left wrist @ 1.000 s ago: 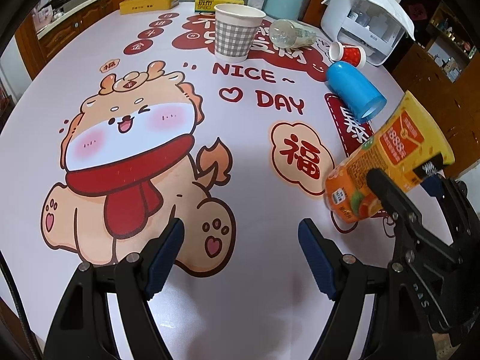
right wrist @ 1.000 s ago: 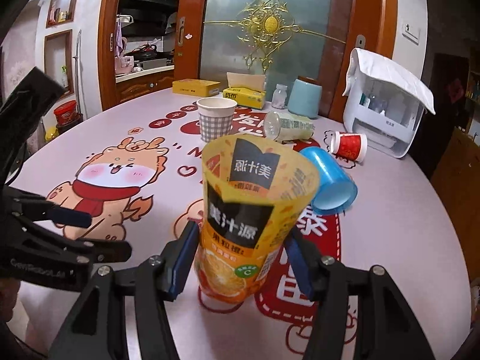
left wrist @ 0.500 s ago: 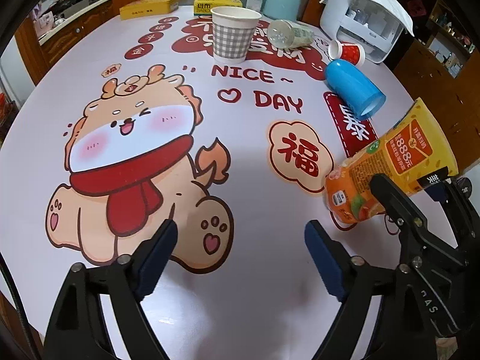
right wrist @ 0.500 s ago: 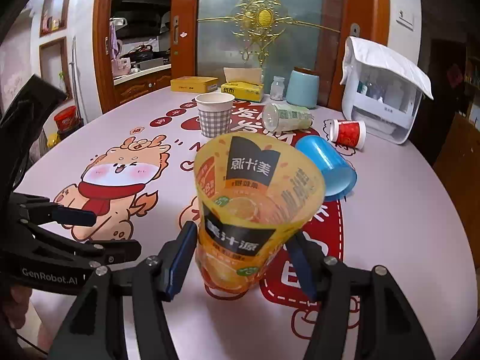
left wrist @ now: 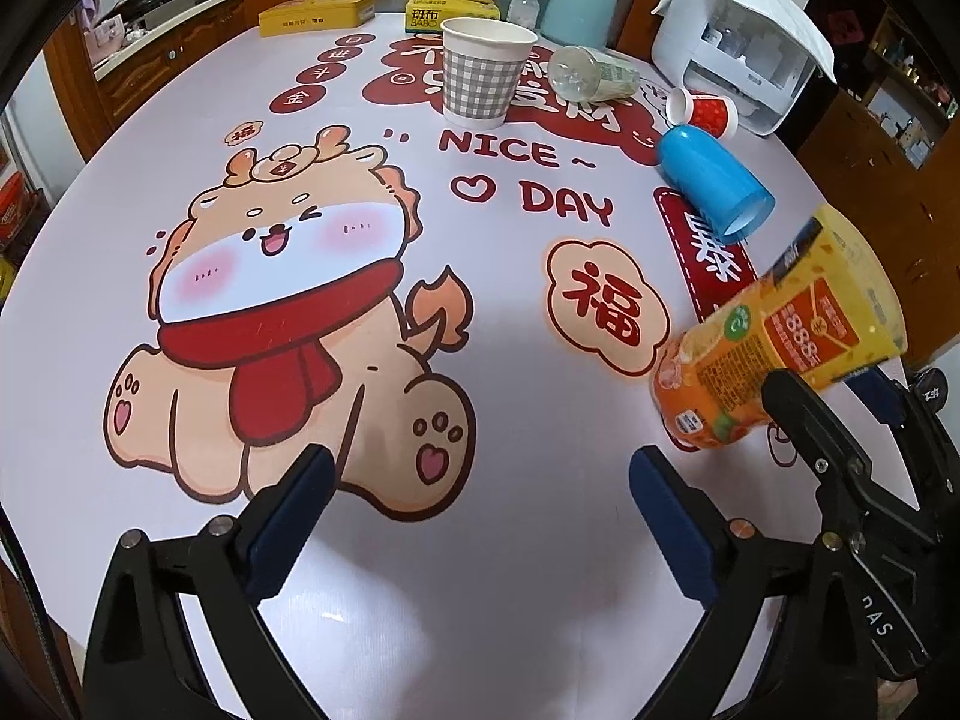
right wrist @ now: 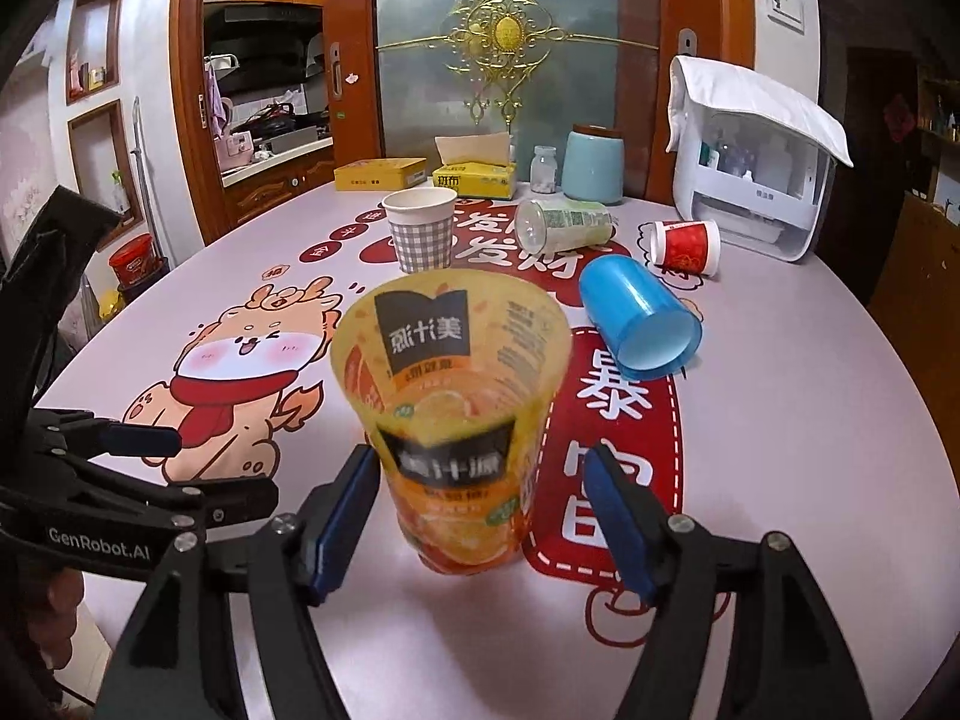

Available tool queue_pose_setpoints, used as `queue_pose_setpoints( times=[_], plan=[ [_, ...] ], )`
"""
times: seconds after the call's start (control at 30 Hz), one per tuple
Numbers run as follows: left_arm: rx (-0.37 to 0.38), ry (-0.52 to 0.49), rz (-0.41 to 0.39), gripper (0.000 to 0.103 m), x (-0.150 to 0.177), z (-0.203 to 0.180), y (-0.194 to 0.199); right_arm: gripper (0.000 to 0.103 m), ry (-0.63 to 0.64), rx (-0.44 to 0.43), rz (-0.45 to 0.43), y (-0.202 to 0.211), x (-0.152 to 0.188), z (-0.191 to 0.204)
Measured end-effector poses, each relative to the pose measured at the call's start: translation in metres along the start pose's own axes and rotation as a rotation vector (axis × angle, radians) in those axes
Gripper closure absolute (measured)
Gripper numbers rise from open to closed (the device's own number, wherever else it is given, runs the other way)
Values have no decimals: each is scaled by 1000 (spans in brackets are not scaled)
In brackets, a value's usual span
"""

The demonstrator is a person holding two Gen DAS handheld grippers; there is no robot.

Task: Flip cup upright
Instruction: 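Lower the bottle onto the table and open the right tool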

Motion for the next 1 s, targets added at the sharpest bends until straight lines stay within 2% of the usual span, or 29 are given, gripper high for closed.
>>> queue_pose_setpoints(
  times=[0.33,0.5,0.77,1.0],
  plan=[
    [-18,-25,-2,5,6,-4,11,32,-19,6,18,10,7,-3],
    [-45,-56,-5,5,9,-6,17,32,-39,22,57,16,13,-5],
    [-93,-133,-37,5,14,-20,34,32,-88,48,115,38,23,-9],
    [-97,-135,-78,5,10,-36,53,32,-127,92,138,63,21,-18]
  ],
)
Point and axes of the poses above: each gripper's, at about its wrist camera, not at the fingertips, and y roughly against the way its jaws point, z to its left, x to its underside, the point moved 10 cm from there along -y, roughly the way its jaws point, and after that the axes turned 13 degrees about -z, right-handed, at the moved point
